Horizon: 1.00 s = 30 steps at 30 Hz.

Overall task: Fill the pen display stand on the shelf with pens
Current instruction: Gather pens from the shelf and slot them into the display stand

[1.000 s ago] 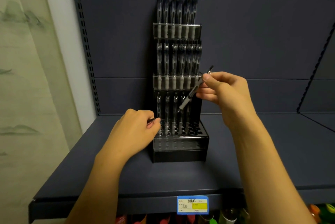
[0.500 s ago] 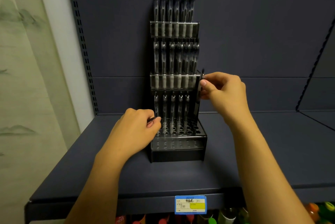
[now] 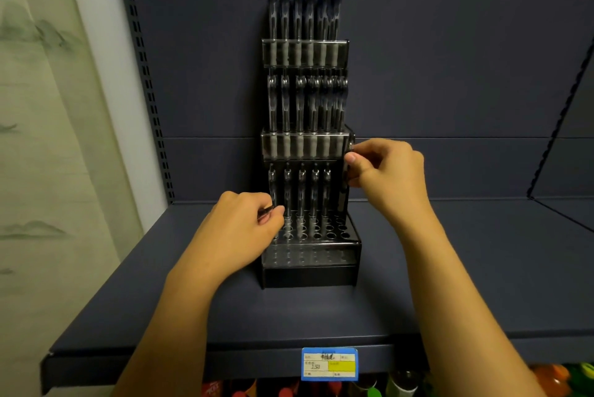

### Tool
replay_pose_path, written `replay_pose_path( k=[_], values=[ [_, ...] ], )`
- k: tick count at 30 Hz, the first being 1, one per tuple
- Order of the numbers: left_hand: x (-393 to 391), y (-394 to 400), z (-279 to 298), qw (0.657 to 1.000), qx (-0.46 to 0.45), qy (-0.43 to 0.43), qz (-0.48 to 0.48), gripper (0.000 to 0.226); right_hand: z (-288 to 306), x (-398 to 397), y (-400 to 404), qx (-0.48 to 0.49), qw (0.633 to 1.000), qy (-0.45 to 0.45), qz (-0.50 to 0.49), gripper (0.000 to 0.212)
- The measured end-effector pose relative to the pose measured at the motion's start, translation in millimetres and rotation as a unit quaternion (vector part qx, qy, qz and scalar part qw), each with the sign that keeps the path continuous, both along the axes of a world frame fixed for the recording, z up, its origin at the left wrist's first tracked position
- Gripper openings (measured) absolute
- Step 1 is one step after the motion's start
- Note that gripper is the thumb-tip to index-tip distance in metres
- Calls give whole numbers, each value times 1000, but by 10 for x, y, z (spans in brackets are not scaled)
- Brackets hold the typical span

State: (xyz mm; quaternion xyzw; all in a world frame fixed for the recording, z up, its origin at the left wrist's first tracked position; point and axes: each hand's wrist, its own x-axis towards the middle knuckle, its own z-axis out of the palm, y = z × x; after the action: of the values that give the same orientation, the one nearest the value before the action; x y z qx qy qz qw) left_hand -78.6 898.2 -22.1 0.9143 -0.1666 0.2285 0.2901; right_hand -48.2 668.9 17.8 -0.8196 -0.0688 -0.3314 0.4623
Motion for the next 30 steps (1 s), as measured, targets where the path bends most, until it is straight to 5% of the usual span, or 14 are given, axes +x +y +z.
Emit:
replay_pose_path(
  k=[17, 23, 30],
  values=[
    [-27, -22, 258, 994, -96, -44, 14, 49, -86, -73, 77, -183, 973, 136, -42, 29],
    [47, 167, 444, 980, -197, -1, -9, 50, 65, -290, 122, -177, 976, 104, -74, 36],
    [-55, 305, 764, 926, -355, 85, -95, 45, 143, -790, 760, -96, 992, 57, 65, 15]
  ],
)
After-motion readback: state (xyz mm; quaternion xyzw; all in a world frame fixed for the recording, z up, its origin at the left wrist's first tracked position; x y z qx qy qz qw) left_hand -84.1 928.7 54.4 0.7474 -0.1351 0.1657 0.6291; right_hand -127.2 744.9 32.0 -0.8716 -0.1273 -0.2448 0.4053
